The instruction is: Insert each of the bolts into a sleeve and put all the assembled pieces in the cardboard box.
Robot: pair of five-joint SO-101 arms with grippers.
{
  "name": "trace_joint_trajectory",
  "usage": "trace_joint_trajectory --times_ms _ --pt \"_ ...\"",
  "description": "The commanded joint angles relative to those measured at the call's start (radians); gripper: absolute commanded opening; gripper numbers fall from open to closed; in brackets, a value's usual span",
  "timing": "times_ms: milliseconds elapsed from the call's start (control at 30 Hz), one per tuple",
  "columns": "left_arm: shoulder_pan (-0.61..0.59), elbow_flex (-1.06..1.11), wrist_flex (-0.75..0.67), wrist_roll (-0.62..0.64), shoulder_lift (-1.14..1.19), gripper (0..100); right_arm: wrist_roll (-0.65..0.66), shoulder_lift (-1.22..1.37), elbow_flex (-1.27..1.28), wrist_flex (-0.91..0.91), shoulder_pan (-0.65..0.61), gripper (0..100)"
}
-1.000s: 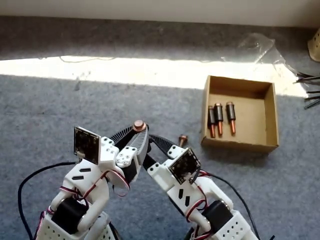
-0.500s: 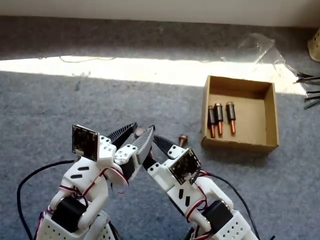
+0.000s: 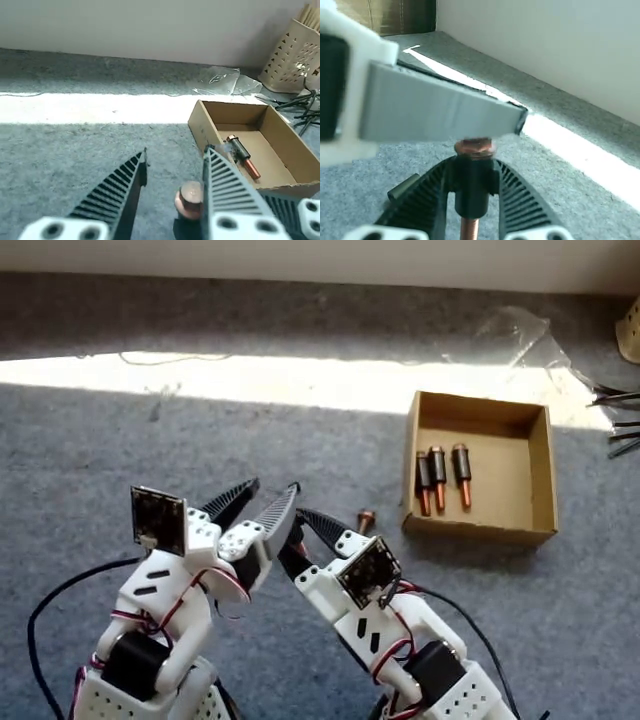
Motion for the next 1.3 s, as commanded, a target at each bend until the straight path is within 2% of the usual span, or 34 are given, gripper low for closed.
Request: trace_joint_trajectory --times_ms 0,300,433,533,800,867,1000,1100,1267 --pt "-0.101 -0.114 -0.028 0.006 -0.012 18 0.008 -0.016 0.028 -0.004 -0.004 0.4" --pt "-0.325 -0.185 -0.009 0.006 -0.09 17 0.005 -0.016 0.028 -0.004 0.074 0.4" --pt "-0.403 -0.177 0.094 0.006 -0.094 7 0.003 -0.015 0.028 -0.004 0.087 0.4" --pt "-0.441 -0.168 0.12 0.006 -0.091 0 0.003 -0.015 0.03 -0.002 0.09 0.4" --pt "-0.455 -0.035 0.114 0.003 -0.091 1 0.003 -0.015 0.028 0.002 0.228 0.4" --pt "-0.455 0.008 0.087 0.0 -0.091 1 0.003 -0.015 0.021 0.064 0.254 0.4" --pt "-0.449 0.067 0.012 -0.16 -0.091 1 0.008 -0.013 -0.104 0.249 0.317 0.4" --pt "-0.449 0.079 0.012 -0.299 -0.091 1 0.011 -0.012 -0.205 0.36 0.375 0.4" --pt "-0.449 0.128 0.055 -0.388 -0.091 1 0.012 -0.01 -0.292 0.446 0.483 0.4"
